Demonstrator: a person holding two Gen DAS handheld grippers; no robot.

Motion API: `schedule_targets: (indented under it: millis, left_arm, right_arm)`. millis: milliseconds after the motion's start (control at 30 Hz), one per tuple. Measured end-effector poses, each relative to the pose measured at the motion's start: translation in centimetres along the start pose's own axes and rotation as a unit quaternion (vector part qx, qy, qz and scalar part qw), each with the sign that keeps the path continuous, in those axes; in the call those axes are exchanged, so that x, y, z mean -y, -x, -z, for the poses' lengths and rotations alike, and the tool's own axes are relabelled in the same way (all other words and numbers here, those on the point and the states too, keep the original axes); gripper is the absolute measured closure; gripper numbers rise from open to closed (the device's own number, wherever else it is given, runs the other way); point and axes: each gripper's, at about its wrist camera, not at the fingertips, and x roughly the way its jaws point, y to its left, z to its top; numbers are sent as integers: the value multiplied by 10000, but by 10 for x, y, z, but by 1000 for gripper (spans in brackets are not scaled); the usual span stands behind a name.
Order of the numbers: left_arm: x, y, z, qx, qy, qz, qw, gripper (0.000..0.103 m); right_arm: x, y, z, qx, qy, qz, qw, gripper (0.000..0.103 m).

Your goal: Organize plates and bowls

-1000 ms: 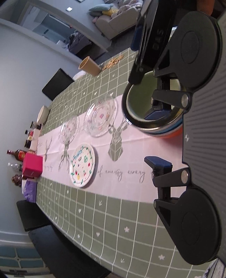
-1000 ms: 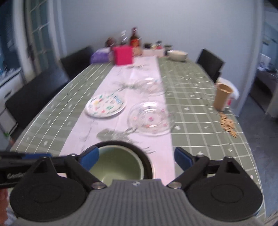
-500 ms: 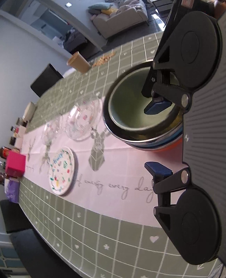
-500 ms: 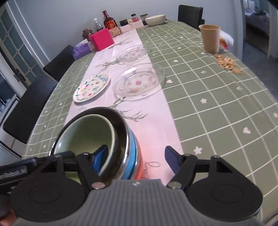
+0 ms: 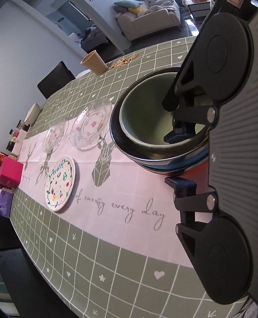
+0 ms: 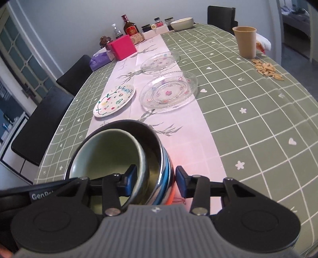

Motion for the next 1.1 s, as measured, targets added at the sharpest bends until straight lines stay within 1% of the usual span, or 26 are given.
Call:
schedule_targets:
  millis: [200,300,400,500,567,700,933,1033,1100]
  left_arm:
    - [-26,12,-2,117,322,-168,9993,61]
    - [-38,19,-3,272,351,-332,9985,62]
    - [-50,25,-1,338,426,-410,9977,62]
    - [-63,31,1,394,527,-360,9972,63]
    - [-69,34,2,426,567,-311,9970,63]
    - [-76,39,4,498,618,-426,9959,63]
    - [-84,43,5,562,715,-456,9948,62]
    - [-80,45,5,632,554,-560,9949,62]
    - [-76,48,5,760,460,-656,9939,61]
  right_arm:
    - [-27,-6,9,-92,230,-104,9996,62]
    - [-43,-9,14,-149,398,-151,9990,62]
    - [-58,-12,19,-203,474,-195,9985,62]
    - [-69,-15,23,-203,539,-218,9981,62]
    - [-78,-16,27,-171,654,-131,9976,63]
    - [-90,-17,32,-161,736,-113,9971,64]
    - [-100,-18,37,-123,833,-162,9963,64]
    - [-97,-18,37,-78,810,-218,9964,64]
    - [-97,-14,37,9,847,-248,9961,64]
